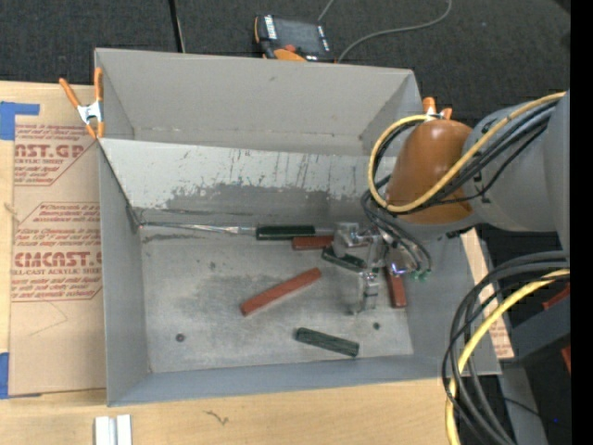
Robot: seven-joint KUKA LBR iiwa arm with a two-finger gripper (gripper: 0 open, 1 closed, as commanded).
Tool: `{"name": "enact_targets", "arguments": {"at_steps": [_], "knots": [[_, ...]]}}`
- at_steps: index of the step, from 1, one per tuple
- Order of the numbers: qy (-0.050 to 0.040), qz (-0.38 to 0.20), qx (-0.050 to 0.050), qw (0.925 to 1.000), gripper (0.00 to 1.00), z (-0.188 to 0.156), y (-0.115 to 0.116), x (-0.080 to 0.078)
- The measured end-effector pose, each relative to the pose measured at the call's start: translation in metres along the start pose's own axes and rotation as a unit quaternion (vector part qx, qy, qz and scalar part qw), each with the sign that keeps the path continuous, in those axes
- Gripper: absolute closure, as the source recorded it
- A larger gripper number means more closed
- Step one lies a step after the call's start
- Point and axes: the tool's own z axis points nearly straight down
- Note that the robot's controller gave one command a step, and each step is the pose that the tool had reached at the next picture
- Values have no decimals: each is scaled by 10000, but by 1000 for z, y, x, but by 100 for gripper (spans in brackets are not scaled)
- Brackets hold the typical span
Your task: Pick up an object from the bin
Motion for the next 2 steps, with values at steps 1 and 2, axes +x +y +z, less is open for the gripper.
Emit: {"name": "enact_targets", "arguments": {"at_steps": [1,2], "knots": [[4,-65,7,10000,0,0,25,-26],[7,-355,9,9994,0,0,63,-31]]}}
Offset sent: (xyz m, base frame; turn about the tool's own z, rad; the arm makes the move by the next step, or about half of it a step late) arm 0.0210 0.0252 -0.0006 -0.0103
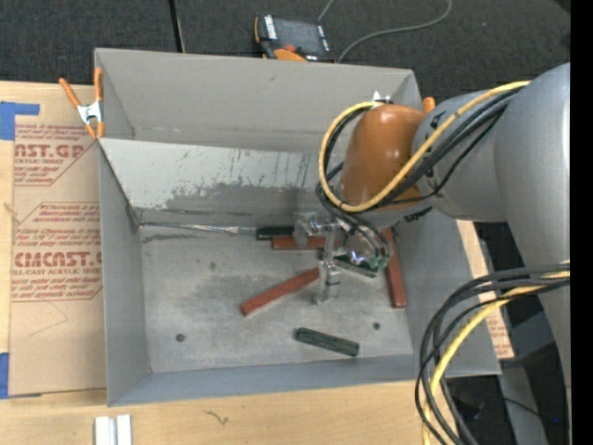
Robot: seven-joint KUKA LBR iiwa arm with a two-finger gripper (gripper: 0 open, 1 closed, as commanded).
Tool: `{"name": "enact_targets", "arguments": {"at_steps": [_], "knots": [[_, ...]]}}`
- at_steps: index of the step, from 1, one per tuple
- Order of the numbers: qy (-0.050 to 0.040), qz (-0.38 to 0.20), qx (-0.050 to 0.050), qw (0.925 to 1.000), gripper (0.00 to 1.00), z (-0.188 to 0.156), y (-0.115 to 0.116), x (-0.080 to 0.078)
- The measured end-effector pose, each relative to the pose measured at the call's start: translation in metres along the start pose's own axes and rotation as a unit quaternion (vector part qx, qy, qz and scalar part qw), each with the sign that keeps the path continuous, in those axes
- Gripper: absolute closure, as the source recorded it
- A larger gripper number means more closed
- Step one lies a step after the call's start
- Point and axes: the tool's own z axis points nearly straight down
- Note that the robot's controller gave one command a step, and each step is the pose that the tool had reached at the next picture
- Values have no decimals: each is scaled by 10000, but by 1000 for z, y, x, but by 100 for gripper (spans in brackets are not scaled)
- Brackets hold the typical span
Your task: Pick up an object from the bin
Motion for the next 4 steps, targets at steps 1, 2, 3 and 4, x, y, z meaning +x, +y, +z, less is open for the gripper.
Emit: {"name": "enact_targets", "arguments": {"at_steps": [1,2,3,4], "knots": [[-32,11,5,10000,100,-4,-1,-2],[-43,-2056,-7,9786,100,-4,-70,22],[2,-5002,-3,8659,100,-10,-93,29],[-1,-4994,-12,8664,0,-10,-92,29]]}}
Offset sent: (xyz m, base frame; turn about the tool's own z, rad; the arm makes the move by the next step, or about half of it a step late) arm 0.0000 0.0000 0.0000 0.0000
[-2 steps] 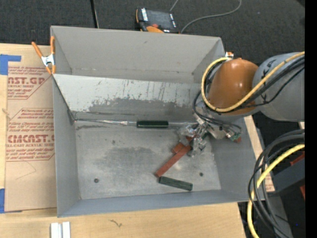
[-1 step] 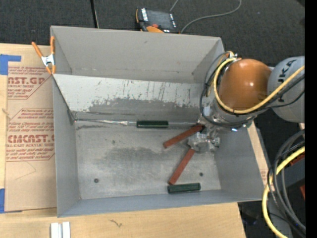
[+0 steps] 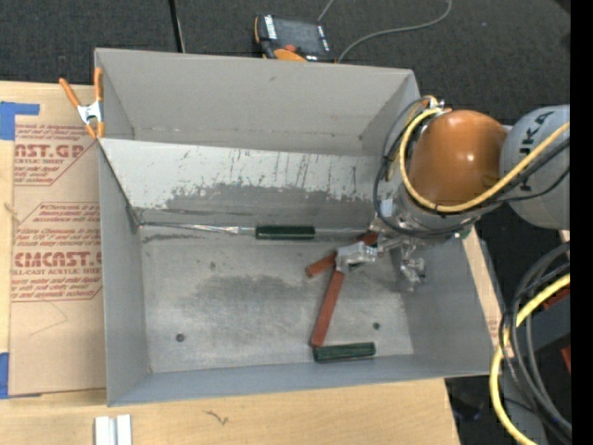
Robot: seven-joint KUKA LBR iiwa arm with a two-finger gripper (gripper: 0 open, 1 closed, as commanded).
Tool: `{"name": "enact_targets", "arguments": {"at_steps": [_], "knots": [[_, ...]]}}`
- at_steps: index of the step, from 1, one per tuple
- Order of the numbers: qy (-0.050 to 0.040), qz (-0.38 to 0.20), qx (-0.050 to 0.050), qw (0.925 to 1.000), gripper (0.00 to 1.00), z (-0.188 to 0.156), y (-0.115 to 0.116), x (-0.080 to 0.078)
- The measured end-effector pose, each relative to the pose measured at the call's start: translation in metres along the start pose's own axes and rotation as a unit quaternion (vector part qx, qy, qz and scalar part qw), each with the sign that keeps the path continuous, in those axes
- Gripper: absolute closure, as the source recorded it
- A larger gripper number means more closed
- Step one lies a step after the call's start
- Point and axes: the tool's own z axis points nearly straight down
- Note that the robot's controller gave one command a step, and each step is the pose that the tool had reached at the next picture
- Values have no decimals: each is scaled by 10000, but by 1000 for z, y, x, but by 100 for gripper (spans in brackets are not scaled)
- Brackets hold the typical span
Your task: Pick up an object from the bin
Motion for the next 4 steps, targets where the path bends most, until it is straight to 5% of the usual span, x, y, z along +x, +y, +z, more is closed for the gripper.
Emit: {"name": "enact_targets", "arguments": {"at_steps": [1,2,3,4], "knots": [[-2,781,-11,9969,0,-9,17,-39],[-2,-105,22,9999,0,9,14,-60],[-12,-99,23,9999,100,8,14,-61],[-4,-102,21,9999,0,9,14,-60]]}}
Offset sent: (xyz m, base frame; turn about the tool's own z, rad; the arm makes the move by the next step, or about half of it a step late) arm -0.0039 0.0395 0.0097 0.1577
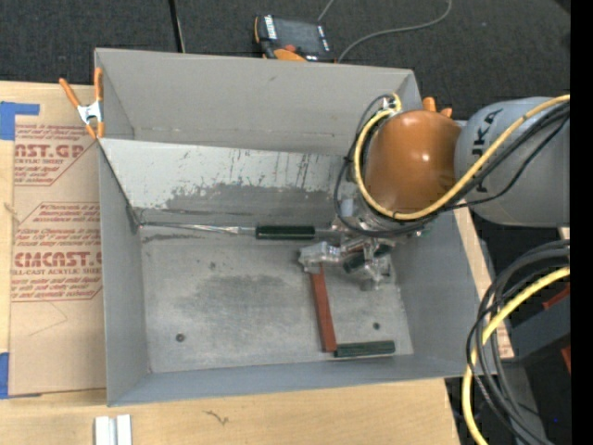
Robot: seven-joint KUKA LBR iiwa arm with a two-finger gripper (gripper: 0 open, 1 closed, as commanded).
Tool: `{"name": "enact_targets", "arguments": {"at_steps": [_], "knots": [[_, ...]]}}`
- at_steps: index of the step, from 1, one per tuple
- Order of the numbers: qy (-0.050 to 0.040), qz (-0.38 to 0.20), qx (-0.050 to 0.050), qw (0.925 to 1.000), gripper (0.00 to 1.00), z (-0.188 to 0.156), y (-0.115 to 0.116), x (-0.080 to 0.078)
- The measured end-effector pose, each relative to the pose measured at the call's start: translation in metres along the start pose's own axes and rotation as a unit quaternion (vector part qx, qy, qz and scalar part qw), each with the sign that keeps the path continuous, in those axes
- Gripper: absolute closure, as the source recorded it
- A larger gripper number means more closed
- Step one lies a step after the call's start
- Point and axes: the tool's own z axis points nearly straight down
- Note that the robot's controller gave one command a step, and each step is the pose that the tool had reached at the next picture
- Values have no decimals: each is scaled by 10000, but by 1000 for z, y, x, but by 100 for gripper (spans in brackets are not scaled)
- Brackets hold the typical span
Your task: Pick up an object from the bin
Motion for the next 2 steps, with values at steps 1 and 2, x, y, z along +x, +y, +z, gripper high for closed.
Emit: {"name": "enact_targets", "arguments": {"at_steps": [1,2], "knots": [[-2,-1739,-28,9848,0,-6,13,-30],[-5,-1732,-28,9849,100,-6,13,-30]]}}
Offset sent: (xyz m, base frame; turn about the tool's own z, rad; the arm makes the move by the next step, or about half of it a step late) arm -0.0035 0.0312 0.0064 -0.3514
